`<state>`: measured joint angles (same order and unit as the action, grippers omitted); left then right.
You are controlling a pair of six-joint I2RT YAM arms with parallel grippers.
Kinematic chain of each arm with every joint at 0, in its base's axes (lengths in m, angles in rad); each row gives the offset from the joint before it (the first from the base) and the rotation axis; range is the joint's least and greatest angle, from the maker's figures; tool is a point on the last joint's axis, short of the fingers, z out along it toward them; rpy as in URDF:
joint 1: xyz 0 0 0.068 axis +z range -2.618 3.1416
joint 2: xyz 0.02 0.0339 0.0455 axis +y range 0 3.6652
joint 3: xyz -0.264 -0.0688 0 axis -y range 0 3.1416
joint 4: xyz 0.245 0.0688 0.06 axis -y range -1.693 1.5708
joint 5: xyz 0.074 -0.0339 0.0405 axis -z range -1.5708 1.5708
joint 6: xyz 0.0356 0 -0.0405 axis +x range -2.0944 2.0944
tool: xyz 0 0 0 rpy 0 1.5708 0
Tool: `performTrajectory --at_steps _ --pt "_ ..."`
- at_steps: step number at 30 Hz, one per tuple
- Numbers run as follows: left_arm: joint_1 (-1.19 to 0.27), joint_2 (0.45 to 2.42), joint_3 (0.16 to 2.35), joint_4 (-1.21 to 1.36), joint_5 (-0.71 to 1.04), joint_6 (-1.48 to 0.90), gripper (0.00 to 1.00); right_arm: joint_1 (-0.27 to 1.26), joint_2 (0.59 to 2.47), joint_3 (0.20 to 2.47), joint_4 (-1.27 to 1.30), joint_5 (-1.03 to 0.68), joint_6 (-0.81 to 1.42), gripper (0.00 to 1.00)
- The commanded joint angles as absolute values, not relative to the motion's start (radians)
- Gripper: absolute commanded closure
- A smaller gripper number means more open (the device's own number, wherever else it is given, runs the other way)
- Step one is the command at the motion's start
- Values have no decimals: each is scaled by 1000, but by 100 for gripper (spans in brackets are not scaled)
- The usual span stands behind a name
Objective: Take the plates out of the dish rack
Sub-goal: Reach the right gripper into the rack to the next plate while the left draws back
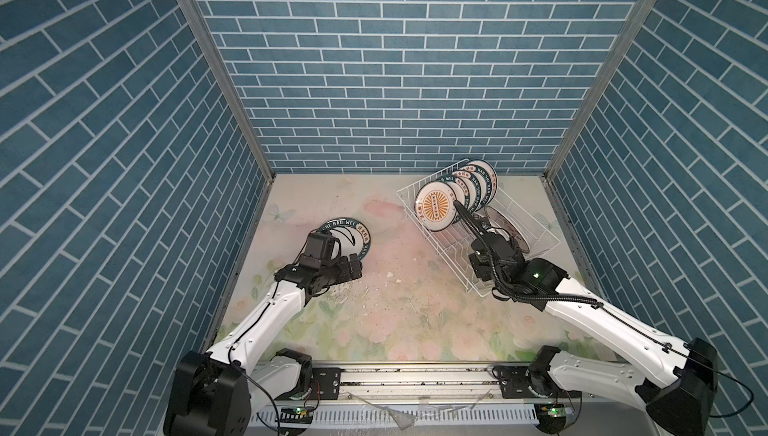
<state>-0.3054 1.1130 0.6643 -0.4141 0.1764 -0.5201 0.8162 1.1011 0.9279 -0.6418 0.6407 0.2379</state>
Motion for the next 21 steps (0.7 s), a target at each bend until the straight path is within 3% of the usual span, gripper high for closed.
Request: performTrajectory --at_steps 1,15,21 --pt "-343 1128 734 -462 164 -522 1 803 1137 914 -633 588 246 21" --pt "-463 1199 969 -567 102 -490 1 735 1248 907 -564 598 273 40" --pt "-514 1221 952 -467 19 -491 1 724 1275 912 -558 647 278 58"
